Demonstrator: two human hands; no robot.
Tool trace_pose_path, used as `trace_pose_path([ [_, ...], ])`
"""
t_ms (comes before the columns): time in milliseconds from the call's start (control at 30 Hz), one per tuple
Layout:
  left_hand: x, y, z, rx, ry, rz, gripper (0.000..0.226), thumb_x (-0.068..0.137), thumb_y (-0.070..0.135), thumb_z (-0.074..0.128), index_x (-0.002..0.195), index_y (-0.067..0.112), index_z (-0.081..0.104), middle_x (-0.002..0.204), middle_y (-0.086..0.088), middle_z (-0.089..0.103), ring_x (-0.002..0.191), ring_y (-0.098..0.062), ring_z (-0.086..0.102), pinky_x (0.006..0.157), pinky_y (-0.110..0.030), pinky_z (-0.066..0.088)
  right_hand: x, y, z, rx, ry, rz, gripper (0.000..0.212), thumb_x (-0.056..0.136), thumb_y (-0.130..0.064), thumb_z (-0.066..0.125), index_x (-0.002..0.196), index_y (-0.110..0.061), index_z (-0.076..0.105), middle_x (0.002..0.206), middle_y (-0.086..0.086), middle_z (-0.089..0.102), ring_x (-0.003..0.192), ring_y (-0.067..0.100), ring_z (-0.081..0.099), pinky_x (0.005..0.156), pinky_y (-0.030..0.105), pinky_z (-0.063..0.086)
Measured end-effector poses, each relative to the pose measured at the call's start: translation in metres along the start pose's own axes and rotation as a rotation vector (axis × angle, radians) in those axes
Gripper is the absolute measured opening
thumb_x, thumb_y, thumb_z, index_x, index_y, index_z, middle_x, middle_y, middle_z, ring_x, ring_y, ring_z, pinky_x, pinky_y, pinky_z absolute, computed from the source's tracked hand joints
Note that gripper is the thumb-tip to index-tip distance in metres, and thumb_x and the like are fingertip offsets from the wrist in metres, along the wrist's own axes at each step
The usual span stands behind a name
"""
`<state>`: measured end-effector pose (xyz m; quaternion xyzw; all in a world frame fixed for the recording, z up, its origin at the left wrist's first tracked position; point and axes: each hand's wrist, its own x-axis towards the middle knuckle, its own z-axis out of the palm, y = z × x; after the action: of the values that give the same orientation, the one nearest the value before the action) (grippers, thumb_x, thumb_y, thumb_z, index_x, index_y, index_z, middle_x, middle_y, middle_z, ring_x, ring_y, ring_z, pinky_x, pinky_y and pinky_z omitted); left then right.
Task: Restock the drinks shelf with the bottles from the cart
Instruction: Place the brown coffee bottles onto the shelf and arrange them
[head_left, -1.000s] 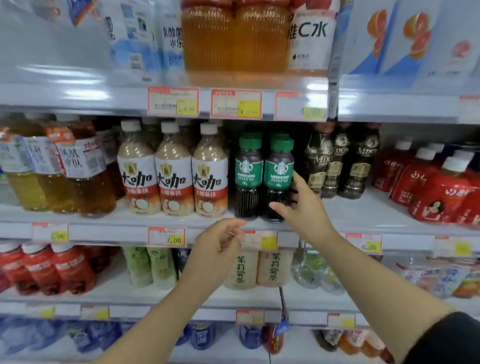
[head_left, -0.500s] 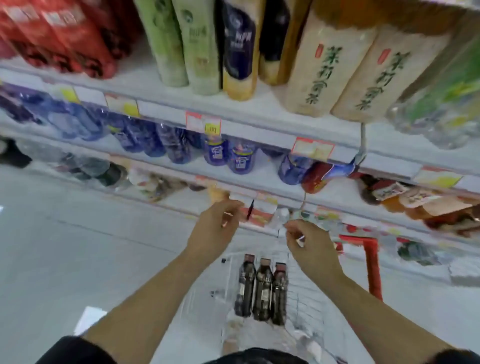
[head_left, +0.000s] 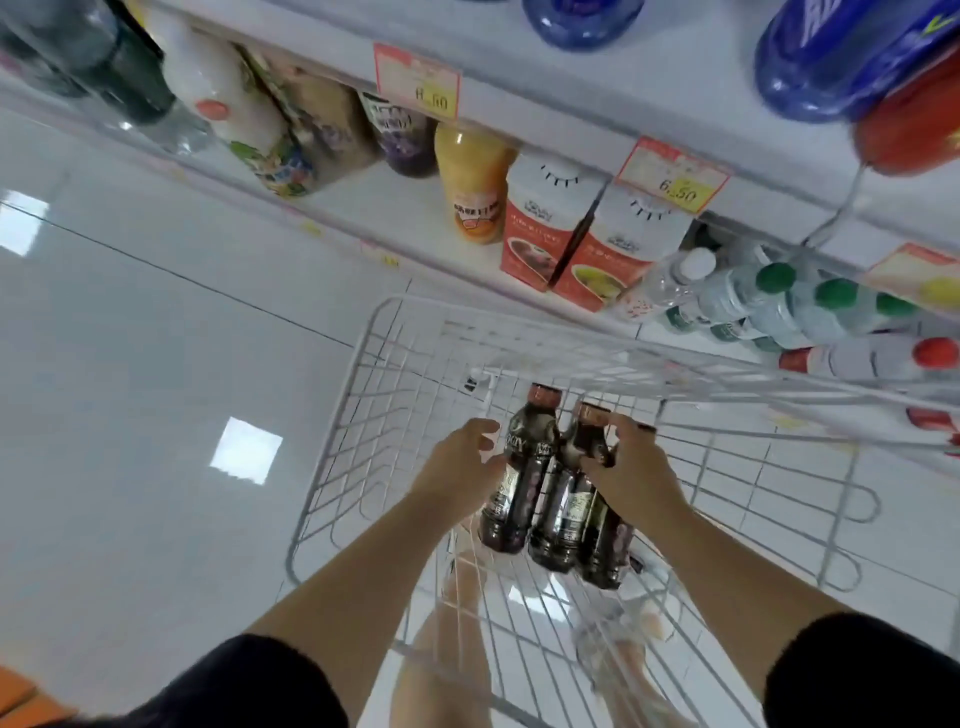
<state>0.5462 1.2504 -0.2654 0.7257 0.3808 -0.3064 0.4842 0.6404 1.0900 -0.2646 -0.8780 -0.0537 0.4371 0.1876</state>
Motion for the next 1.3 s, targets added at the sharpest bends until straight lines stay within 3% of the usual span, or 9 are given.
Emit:
trace_pose_path([
  [167, 0.035, -0.011, 0.037, -0.038, -0.125, -0.135, 0.067, 0.087, 0.024, 0.062, 0.144, 0.020, 0.026, 0.120, -0.007, 0.058, 0.086, -0.021, 0.061, 0.058, -0.023, 0.048, 0.034, 0.013, 0.021, -0.020, -0.033, 0.141, 0.097, 0.082, -0.035, 0.068, 0.149, -0.015, 0.000, 0.105, 0.009, 0.063, 0.089, 0.026, 0.061, 0.067, 0.030, 0.046],
  [267, 0.041, -0.012, 0.046, 0.011, -0.100, -0.184, 0.074, 0.081, 0.028, 0.069, 0.142, 0.015, 0.028, 0.122, -0.008, 0.058, 0.089, -0.019, 0.058, 0.060, -0.024, 0.047, 0.039, 0.017, 0.020, 0.027, 0.023, 0.164, 0.100, 0.069, -0.040, 0.079, 0.145, -0.010, 0.022, 0.127, 0.013, 0.056, 0.119, 0.032, 0.050, 0.090, 0.037, 0.045],
  [367, 0.047, -0.012, 0.046, 0.056, -0.072, -0.223, 0.071, 0.071, 0.030, 0.074, 0.131, 0.011, 0.040, 0.118, -0.009, 0.056, 0.099, -0.023, 0.058, 0.080, -0.038, 0.055, 0.032, 0.021, 0.024, -0.024, 0.074, 0.094, 0.071, 0.064, -0.048, 0.078, 0.120, -0.014, 0.050, 0.116, 0.009, 0.055, 0.110, 0.029, 0.053, 0.088, 0.040, 0.048],
  [467, 0.047, -0.008, 0.051, 0.086, -0.029, -0.218, 0.068, 0.070, 0.024, 0.071, 0.127, 0.010, 0.038, 0.119, -0.010, 0.049, 0.105, -0.027, 0.053, 0.087, -0.042, 0.052, 0.023, 0.026, 0.033, 0.030, 0.094, 0.070, 0.076, 0.064, -0.039, 0.080, 0.126, -0.016, 0.042, 0.122, 0.007, 0.052, 0.110, 0.029, 0.054, 0.093, 0.044, 0.047],
  [667, 0.041, -0.002, 0.052, 0.031, 0.034, -0.210, 0.054, 0.076, 0.017, 0.068, 0.117, 0.010, 0.034, 0.102, -0.006, 0.055, 0.089, -0.022, 0.055, 0.067, -0.031, 0.045, 0.019, 0.016, 0.036, 0.181, 0.079, 0.024, 0.070, 0.070, -0.018, 0.080, 0.124, -0.013, 0.037, 0.098, -0.003, 0.060, 0.090, 0.017, 0.059, 0.064, 0.020, 0.041],
  [767, 0.030, 0.009, 0.036, 0.062, 0.055, -0.160, 0.059, 0.072, 0.023, 0.070, 0.119, 0.014, 0.035, 0.102, -0.005, 0.058, 0.088, -0.021, 0.057, 0.069, -0.032, 0.047, 0.007, 0.009, 0.021, 0.222, 0.100, -0.045, 0.070, 0.065, -0.015, 0.082, 0.121, -0.016, 0.041, 0.101, -0.003, 0.059, 0.090, 0.015, 0.056, 0.073, 0.025, 0.043],
  [1033, -0.069, 0.090, -0.030, 0.113, -0.274, 0.116, 0.025, 0.068, 0.024, 0.076, 0.087, 0.025, 0.058, 0.081, 0.005, 0.066, 0.084, -0.018, 0.065, 0.077, -0.029, 0.053, -0.105, -0.027, -0.100, 0.388, 0.259, -0.185, 0.061, 0.063, -0.014, 0.083, 0.110, -0.028, 0.046, 0.103, -0.010, 0.058, 0.091, 0.002, 0.055, 0.068, 0.004, 0.037],
  [1133, -0.128, 0.140, -0.060, 0.121, -0.355, 0.228, 0.038, 0.075, 0.017, 0.076, 0.101, 0.024, 0.050, 0.090, 0.009, 0.059, 0.085, -0.008, 0.058, 0.070, -0.013, 0.046, -0.161, -0.047, -0.155, 0.410, 0.314, -0.230, 0.061, 0.064, -0.015, 0.084, 0.113, -0.025, 0.049, 0.103, -0.011, 0.057, 0.089, 0.000, 0.054, 0.066, 0.002, 0.038],
  [1300, -0.214, 0.226, -0.110, 0.132, -0.358, 0.451, 0.067, 0.066, 0.038, 0.082, 0.121, 0.030, 0.044, 0.102, 0.015, 0.060, 0.091, -0.002, 0.061, 0.082, -0.021, 0.051, -0.255, -0.079, -0.244, 0.548, 0.501, -0.315, 0.062, 0.062, -0.009, 0.084, 0.107, -0.035, 0.051, 0.099, -0.022, 0.058, 0.089, -0.010, 0.056, 0.073, 0.006, 0.044],
])
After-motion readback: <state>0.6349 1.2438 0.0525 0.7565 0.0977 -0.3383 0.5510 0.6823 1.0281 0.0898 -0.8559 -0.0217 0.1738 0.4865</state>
